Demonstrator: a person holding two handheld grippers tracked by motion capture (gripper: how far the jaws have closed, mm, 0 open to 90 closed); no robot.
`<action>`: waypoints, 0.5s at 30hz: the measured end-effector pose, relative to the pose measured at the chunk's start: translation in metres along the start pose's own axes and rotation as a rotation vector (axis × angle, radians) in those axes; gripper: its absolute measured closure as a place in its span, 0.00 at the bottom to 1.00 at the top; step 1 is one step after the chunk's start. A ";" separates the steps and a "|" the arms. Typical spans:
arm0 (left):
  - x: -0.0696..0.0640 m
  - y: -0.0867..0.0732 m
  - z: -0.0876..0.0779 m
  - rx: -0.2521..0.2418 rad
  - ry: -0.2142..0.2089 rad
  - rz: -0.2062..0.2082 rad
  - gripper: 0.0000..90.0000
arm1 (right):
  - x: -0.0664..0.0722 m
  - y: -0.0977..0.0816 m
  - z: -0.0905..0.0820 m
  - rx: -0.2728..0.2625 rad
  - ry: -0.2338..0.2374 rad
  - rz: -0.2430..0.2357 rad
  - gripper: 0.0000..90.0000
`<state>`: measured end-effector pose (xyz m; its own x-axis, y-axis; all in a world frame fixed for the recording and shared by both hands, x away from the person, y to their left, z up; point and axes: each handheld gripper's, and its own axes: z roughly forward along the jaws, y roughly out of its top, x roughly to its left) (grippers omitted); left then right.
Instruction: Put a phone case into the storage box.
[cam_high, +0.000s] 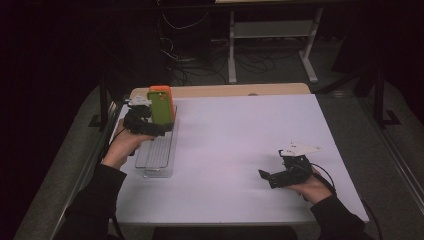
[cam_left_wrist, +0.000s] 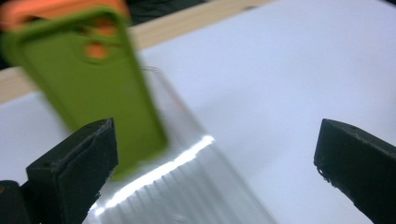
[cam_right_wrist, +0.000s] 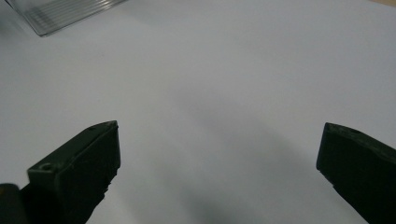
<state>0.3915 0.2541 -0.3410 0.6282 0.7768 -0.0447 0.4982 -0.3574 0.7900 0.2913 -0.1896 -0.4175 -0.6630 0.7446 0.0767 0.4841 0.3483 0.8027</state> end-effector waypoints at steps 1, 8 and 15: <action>-0.004 -0.003 -0.002 0.002 -0.019 0.021 0.00 | -0.001 0.000 0.000 -0.006 0.000 -0.007 0.00; -0.030 -0.027 -0.017 -0.054 -0.112 0.079 0.00 | 0.000 0.002 -0.004 -0.024 0.010 -0.016 0.00; -0.046 -0.054 -0.022 -0.042 -0.147 0.115 0.00 | 0.001 0.004 -0.007 -0.036 0.018 -0.021 0.00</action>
<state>0.3225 0.2495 -0.3683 0.7620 0.6465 -0.0390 0.3944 -0.4155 0.8197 0.2890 -0.1918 -0.4102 -0.6833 0.7268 0.0696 0.4489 0.3431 0.8251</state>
